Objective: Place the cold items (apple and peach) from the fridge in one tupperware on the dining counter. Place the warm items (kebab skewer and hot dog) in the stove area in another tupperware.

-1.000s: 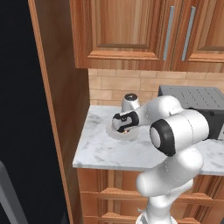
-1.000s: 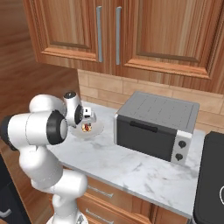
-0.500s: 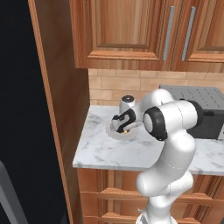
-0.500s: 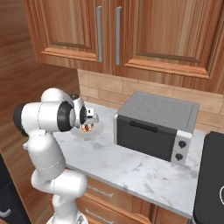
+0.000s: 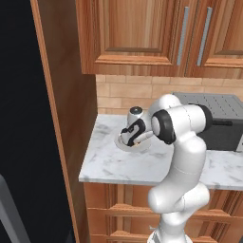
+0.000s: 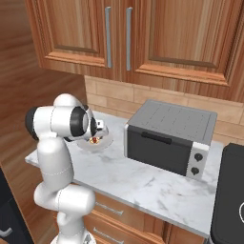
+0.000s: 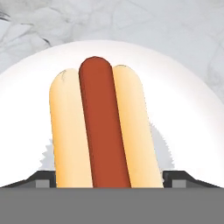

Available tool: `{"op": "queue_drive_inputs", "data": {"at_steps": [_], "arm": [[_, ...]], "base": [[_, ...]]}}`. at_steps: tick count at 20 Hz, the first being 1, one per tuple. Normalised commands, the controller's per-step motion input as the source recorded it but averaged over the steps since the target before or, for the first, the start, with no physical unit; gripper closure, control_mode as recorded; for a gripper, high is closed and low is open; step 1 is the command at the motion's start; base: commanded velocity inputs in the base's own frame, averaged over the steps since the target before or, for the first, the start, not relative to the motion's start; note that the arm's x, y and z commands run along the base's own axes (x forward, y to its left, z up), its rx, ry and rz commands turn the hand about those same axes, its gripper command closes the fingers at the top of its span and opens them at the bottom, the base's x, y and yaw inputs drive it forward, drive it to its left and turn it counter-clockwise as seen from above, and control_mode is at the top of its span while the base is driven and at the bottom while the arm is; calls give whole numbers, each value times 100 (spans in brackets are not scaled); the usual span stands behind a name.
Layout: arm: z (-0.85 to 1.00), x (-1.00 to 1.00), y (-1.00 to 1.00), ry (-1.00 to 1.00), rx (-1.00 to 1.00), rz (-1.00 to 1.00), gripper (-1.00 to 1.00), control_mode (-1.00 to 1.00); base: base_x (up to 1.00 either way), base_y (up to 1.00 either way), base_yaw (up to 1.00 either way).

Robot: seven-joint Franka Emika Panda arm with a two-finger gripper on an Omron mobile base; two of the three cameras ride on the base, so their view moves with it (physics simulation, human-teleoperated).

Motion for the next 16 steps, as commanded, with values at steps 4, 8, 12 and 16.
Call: {"op": "queue_drive_inputs", "data": {"at_steps": [4,8,12,16], "arm": [[-18,-2,0,0,0,0,100,-100],[2,-42,0,-9,0,-2,100,-100],[51,-100,-2,-18,5,-3,100,-100],[75,-100,-4,-8,9,-5,100,-100]], "base": [[0,0,0],[0,0,0],[0,0,0],[0,0,0]]}}
